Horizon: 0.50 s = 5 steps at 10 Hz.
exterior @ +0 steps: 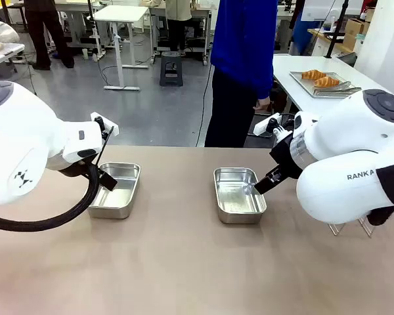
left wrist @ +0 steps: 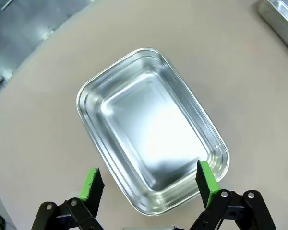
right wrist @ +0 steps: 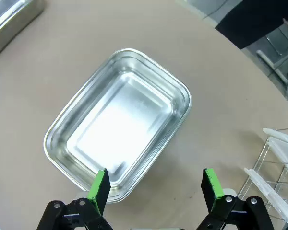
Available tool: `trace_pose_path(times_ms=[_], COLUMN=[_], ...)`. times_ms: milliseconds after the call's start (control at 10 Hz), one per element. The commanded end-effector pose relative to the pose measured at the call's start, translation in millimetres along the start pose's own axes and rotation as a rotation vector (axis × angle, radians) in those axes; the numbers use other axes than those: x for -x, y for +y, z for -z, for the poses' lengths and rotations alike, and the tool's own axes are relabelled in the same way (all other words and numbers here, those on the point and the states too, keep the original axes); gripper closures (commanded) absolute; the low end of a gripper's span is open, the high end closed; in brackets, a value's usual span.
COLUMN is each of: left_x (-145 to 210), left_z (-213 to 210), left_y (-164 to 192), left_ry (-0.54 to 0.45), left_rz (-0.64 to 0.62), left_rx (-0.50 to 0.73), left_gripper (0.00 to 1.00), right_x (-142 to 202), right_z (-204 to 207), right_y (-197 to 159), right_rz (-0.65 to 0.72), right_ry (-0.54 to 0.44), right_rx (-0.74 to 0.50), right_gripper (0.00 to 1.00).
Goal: Place the bread in airtight containers.
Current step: Lift both Airtight Container.
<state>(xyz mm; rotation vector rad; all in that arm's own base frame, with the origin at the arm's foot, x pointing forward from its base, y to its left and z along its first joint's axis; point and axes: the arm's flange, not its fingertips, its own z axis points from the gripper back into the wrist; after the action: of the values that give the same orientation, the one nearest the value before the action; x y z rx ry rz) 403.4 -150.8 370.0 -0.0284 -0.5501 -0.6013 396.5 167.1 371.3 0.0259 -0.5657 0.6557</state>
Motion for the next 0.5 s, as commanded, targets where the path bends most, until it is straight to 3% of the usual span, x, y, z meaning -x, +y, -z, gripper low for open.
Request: trace_pose_path(times_ms=[0, 400], left_x=[-0.1, -0.1], left_z=[-0.1, -0.1], left_y=[0.0, 0.0], left_ry=[0.0, 0.0], left_rz=[0.0, 0.0], left_rx=[0.0, 0.0], left_gripper=[0.0, 0.0], right_x=[0.0, 0.0], right_z=[0.0, 0.0], right_y=[0.0, 0.0], right_rz=[0.0, 0.0], right_ry=[0.0, 0.0], right_rx=[0.0, 0.0], right_gripper=[0.0, 0.0])
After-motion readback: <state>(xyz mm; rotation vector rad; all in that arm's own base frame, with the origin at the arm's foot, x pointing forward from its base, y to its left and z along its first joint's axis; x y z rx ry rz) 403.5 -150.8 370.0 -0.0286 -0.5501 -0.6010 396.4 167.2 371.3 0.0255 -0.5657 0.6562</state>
